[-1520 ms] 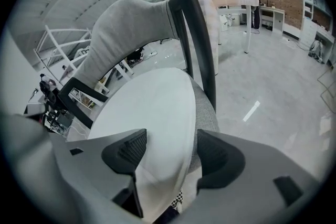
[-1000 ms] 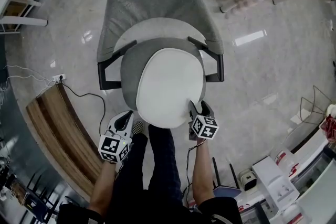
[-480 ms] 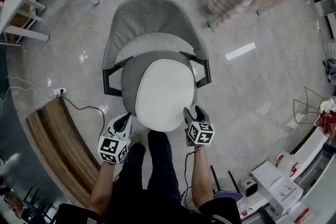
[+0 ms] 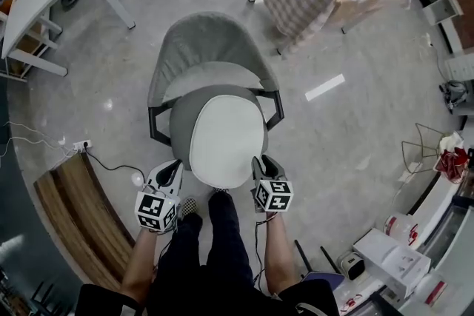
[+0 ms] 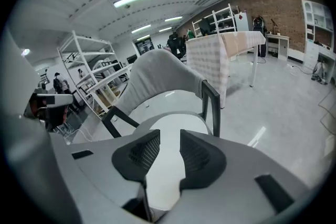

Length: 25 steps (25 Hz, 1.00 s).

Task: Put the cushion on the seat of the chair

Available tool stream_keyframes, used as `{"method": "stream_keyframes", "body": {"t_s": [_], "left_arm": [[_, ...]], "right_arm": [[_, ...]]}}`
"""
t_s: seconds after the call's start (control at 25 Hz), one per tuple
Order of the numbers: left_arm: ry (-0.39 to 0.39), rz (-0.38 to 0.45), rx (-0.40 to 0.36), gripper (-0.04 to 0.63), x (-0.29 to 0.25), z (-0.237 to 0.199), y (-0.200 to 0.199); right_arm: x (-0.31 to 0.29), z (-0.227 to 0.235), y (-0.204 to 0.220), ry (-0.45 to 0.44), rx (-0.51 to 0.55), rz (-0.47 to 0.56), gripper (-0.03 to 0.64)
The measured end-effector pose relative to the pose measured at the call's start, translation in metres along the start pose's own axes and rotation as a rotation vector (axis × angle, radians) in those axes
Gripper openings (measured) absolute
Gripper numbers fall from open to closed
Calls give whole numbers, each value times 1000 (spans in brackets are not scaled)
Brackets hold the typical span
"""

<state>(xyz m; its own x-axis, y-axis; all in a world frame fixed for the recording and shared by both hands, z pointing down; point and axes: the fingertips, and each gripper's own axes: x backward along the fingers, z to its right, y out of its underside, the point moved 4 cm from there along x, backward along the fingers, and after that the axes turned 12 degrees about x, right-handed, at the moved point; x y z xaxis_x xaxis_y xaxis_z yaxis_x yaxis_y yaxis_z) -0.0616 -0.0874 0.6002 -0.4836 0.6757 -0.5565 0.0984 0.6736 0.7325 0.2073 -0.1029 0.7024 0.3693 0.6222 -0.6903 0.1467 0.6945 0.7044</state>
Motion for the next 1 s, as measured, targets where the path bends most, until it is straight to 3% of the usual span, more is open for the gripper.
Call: {"method": "stream_keyframes", "body": {"t_s": [1.0], "left_arm": [[101, 194, -135, 20, 123, 62, -92]], "right_arm": [[164, -124, -136, -2, 149, 344, 49]]}}
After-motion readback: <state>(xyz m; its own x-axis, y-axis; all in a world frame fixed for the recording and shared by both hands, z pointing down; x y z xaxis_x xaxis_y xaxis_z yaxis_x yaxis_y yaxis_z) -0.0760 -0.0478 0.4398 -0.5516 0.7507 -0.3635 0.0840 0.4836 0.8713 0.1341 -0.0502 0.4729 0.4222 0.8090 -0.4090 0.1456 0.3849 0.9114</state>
